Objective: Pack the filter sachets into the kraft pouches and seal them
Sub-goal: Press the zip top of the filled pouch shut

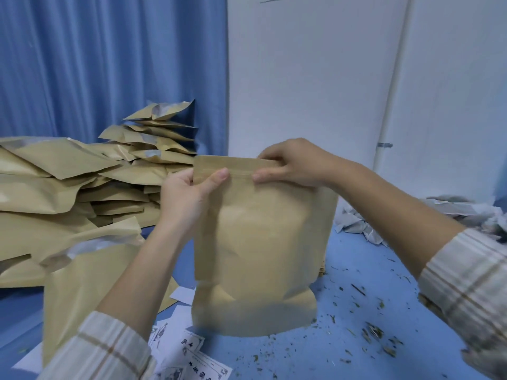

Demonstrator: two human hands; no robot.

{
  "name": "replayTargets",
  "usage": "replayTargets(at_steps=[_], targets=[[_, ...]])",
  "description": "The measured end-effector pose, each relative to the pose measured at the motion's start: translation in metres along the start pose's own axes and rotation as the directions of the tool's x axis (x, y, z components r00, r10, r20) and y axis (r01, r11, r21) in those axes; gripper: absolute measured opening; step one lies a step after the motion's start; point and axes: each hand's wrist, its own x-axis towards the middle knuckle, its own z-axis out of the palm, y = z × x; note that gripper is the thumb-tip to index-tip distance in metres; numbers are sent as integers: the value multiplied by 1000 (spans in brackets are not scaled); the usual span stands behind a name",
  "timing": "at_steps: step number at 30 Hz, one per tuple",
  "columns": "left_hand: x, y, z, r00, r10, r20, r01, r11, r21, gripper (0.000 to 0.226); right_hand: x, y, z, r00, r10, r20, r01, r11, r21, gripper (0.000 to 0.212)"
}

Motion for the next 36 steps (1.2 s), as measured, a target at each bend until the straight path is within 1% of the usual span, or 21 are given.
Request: replayTargets(at_steps=[2, 3, 6, 8, 9, 11, 13, 14, 16, 18, 19, 20, 21, 22, 24, 26, 29, 31, 33, 34, 36], targets=[[-1, 0, 4, 1000, 20, 20, -20, 1000, 19, 10, 11, -14, 7, 997, -64, -45, 62, 997, -37, 21], [-1, -1, 4, 1000, 26, 18, -26, 999, 21, 12, 14, -18, 7, 995, -73, -68, 70, 997, -39, 22], [-3, -5, 2, 997, 50, 53, -51, 999, 12, 22, 15, -19, 7, 997, -47, -64, 49, 998, 36, 19], [-6, -8, 2, 994, 84, 63, -86, 996, 35, 36, 14, -22, 11, 998, -32, -48, 35, 996, 77, 14], [-8, -7, 4, 993, 92, 72, -94, 995, 36, 34, 15, -25, 14, 997, -34, -67, 39, 996, 77, 14], [-8, -9, 1, 990, 67, 123, -65, 998, -21, 6, 15, -27, 18, 992, -32, -119, 40, 997, 66, 14], [-10, -18, -8, 976, -21, 215, 22, 1000, -4, 31, 11, -24, 19, 988, -14, -151, 25, 997, 73, 17], [-15, -26, -12, 959, -95, 266, 82, 995, 60, 39, 8, -19, 19, 987, -4, -161, 18, 996, 85, 22], [-29, -42, -17, 924, -220, 313, 170, 969, 179, 33, -4, -6, 16, 981, 6, -195, 20, 991, 135, 43], [-38, -54, -20, 939, -245, 240, 215, 966, 145, 20, -20, 14, 14, 957, 70, -281, -20, 984, 179, 72], [-40, -58, -22, 949, -242, 201, 222, 968, 115, 19, -31, 27, 15, 938, 153, -312, -87, 973, 216, 86], [-41, -61, -23, 953, -244, 177, 230, 968, 96, 23, -44, 40, 18, 917, 265, -297, -177, 939, 294, 97], [-41, -62, -24, 953, -257, 161, 247, 966, 78, 27, -57, 52, 23, 903, 370, -219, -261, 877, 404, 103], [-43, -62, -24, 951, -270, 148, 264, 963, 61, 29, -70, 62, 32, 897, 432, -95, -329, 796, 509, 104], [-46, -67, -22, 948, -295, 123, 293, 956, 37, 32, -92, 76, 57, 900, 415, 133, -395, 649, 651, 93], [-52, -70, -17, 942, -319, 108, 318, 948, 29, 36, -107, 84, 86, 902, 363, 233, -408, 541, 736, 72], [-63, -80, -16, 928, -352, 123, 354, 935, 8, 47, -114, 85, 122, 908, 375, 187, -328, 356, 875, 45], [-75, -89, -22, 893, -400, 206, 387, 916, 102, 60, -112, 83, 136, 890, 440, 121, -259, 267, 928, 37], [-87, -98, -29, 852, -456, 258, 405, 886, 227, 63, -108, 80, 144, 879, 468, 91, -221, 230, 948, 34], [-89, -102, -33, 855, -465, 227, 417, 879, 230, 62, -105, 78, 147, 882, 462, 92, -207, 205, 957, 35], [-88, -102, -42, 877, -462, 129, 442, 883, 159, 50, -102, 73, 152, 897, 427, 116, -206, 169, 964, 45]])
